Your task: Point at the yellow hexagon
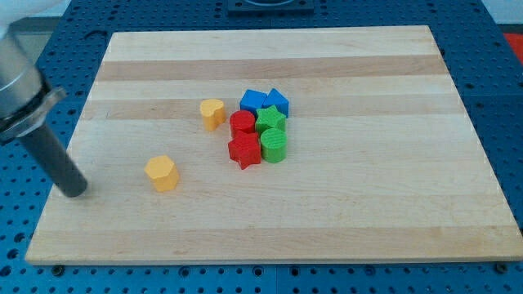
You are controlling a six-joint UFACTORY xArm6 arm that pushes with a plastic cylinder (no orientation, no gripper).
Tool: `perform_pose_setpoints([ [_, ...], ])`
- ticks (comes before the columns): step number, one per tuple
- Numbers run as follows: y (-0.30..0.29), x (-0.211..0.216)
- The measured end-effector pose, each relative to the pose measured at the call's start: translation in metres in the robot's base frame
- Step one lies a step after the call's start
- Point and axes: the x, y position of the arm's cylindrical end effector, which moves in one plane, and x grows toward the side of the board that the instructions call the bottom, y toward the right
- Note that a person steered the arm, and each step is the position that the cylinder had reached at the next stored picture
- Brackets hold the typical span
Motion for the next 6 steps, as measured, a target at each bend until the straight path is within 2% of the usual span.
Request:
perform_pose_setpoints([
  [1, 0.001, 0.008],
  [3, 0.053, -0.031],
  [4, 0.065, -0.027],
  [5, 0.056, 0.009],
  [6, 0.065, 0.026],
])
